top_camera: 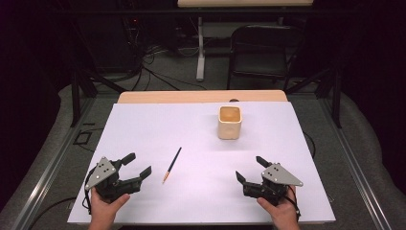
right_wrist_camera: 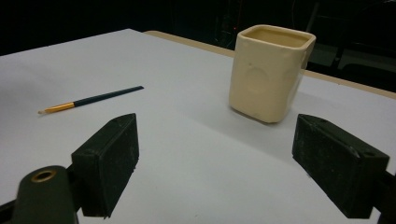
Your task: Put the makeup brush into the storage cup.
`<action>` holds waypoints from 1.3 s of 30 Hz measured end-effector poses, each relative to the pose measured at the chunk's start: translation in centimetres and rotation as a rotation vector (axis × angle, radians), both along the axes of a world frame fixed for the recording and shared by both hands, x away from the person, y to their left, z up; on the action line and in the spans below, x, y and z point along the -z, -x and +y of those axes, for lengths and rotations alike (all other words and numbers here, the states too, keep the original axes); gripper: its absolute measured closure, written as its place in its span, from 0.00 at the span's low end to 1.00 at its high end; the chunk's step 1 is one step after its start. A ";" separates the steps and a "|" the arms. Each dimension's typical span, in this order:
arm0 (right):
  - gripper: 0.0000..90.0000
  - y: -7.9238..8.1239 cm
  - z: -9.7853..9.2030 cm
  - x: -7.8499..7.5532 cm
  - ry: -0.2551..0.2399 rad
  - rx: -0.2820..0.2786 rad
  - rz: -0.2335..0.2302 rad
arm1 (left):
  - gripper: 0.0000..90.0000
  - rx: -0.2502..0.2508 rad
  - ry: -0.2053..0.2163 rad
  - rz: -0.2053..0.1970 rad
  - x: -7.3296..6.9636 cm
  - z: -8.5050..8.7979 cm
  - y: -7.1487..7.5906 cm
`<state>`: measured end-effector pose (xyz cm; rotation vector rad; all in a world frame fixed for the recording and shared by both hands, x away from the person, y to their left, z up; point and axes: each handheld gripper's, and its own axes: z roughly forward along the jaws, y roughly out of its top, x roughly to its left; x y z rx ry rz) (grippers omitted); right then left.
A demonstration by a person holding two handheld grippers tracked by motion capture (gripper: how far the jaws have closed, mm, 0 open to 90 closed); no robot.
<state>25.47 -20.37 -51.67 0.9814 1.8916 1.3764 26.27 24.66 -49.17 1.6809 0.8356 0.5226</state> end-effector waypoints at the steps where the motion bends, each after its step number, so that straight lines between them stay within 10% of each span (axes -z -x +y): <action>1: 0.16 0.1 0.1 0.0 0.015 0.004 -0.002 | 0.24 0.003 -0.001 0.001 -0.2 -0.1 0.0; 21: 0.16 0.5 -0.3 -0.4 0.039 -0.016 -0.046 | 0.20 0.005 -0.214 0.143 -6.7 -4.6 -2.6; 39: 0.16 0.6 -0.8 -0.1 0.033 0.022 -0.029 | 0.20 0.013 -0.339 0.376 -7.3 -5.6 -6.2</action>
